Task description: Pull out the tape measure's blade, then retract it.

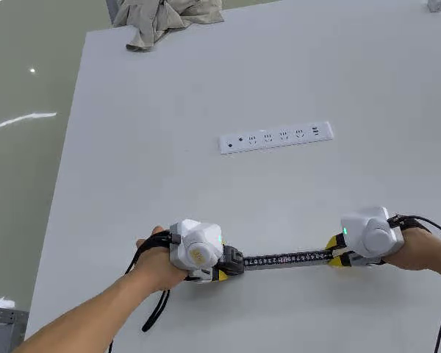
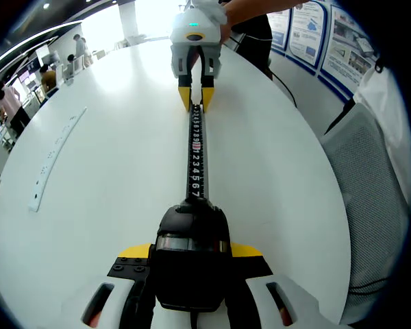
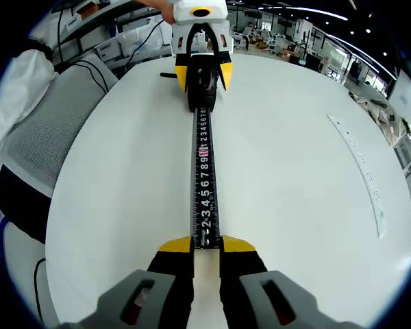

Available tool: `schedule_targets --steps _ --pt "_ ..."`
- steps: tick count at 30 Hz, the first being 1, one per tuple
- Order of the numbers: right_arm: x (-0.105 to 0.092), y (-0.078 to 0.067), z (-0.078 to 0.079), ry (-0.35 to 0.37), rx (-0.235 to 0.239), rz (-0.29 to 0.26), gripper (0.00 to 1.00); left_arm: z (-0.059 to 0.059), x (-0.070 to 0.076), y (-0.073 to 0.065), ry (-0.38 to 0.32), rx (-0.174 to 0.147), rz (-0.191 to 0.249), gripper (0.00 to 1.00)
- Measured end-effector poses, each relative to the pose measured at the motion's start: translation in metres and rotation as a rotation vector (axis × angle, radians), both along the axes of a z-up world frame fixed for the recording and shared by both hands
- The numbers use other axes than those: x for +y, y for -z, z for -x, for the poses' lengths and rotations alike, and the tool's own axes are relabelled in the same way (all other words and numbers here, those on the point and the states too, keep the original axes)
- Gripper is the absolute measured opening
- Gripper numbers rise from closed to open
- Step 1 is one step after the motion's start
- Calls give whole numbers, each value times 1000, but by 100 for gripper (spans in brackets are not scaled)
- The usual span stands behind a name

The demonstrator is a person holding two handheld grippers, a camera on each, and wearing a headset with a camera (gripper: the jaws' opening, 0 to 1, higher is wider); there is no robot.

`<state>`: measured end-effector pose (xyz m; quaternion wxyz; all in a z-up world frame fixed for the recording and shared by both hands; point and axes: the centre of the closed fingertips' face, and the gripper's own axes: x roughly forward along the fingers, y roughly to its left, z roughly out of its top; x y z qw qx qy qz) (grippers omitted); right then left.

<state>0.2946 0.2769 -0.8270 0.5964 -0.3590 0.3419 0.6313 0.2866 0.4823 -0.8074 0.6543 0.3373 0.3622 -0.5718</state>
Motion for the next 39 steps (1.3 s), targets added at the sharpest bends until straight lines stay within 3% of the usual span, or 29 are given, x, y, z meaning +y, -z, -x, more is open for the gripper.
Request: schedule_targets --steps 21,39 --pt "-34 0 -4 43 8 33 12 0 0 0 -2 1 -1 37" --pt "-45 0 -4 53 9 43 12 0 0 0 -1 0 -5 37"
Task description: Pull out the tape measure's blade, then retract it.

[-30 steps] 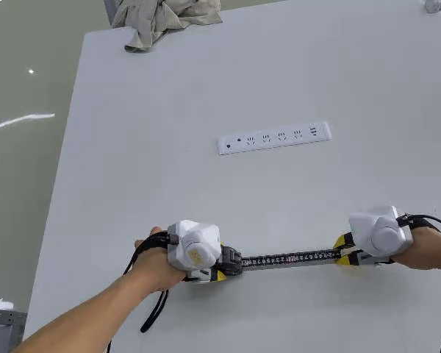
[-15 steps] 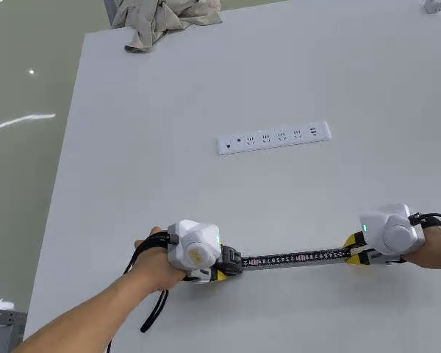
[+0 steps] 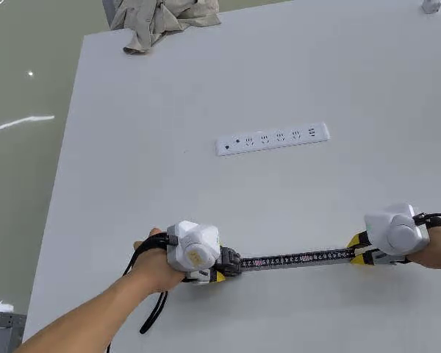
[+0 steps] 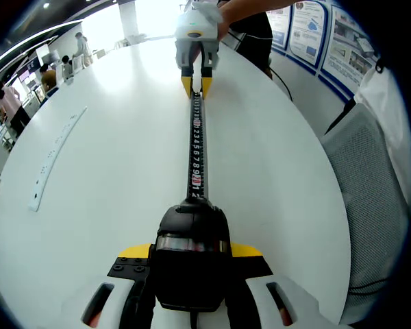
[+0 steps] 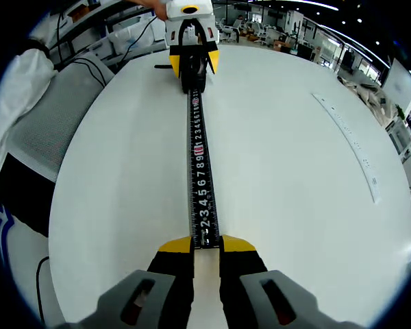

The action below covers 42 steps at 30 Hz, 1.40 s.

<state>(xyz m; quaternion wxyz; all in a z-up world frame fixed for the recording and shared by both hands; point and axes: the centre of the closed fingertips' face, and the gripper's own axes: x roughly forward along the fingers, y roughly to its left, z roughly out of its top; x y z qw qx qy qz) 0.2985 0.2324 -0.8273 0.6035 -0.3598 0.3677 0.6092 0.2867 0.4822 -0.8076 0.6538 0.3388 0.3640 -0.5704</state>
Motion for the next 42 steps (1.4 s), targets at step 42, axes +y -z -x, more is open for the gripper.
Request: schedule_targets --steps 42 --pt "0 0 0 -22 -55 75 16 1 -3 -1 8 -19 23 39"
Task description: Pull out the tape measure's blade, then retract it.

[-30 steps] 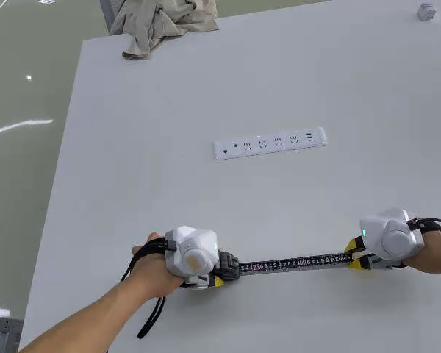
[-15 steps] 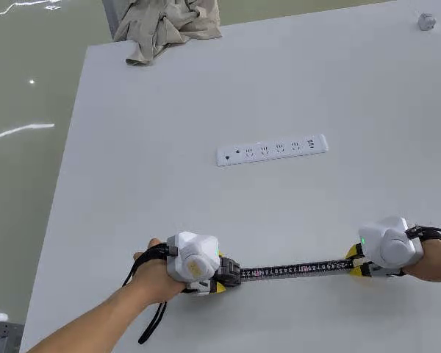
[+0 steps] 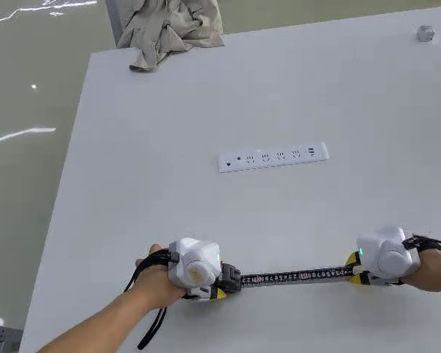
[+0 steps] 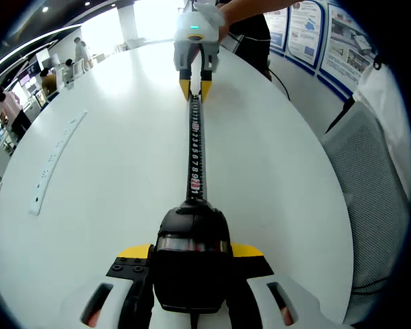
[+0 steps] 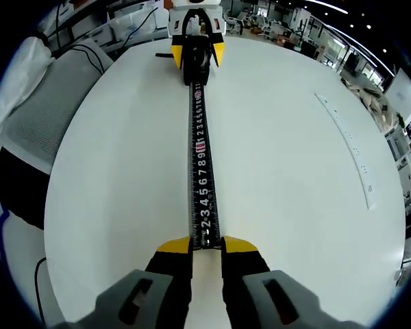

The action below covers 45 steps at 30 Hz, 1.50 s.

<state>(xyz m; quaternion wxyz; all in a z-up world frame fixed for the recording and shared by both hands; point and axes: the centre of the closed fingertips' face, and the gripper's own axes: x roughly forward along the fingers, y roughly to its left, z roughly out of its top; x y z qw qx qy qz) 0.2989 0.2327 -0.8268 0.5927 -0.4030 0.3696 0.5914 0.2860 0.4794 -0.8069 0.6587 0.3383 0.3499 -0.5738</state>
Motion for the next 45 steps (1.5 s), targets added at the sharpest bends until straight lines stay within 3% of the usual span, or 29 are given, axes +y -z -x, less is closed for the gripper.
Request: schedule_targets --steps 6,22,38,45 --pt "1 -1 0 4 -6 9 16 -1 0 -1 -21 6 27 39" --pt "1 -1 -3 46 -19 28 19 -2 0 -2 -38 -3 28 40" --pt "5 -2 0 104 -8 17 32 -4 4 -5 -128 -20 64 57" --pt "5 0 3 191 5 -6 39 -6 8 -5 -201 -30 83 66"
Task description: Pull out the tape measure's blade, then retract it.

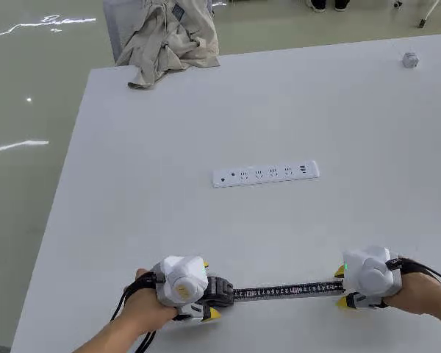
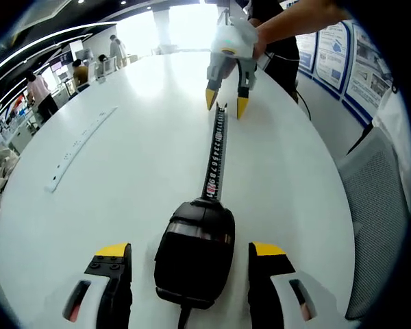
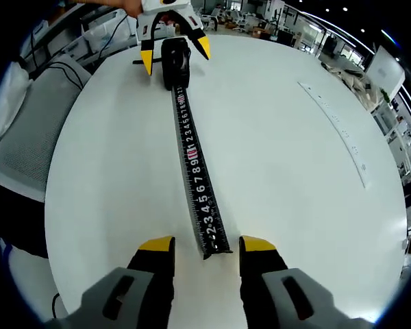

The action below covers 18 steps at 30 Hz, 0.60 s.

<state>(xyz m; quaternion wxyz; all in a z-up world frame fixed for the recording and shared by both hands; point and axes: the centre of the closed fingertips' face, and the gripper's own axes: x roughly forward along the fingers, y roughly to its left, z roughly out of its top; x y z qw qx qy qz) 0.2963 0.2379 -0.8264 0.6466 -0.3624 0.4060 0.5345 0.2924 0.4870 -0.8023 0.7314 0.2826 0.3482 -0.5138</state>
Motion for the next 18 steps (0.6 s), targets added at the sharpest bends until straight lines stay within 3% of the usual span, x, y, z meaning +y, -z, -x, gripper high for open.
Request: schedule_targets --steps 14,18 --pt "3 -9 -3 197 -10 -94 62 2 9 0 -153 11 43 81" --pt "0 -9 -2 293 12 -107 66 1 10 -4 -214 6 60 84"
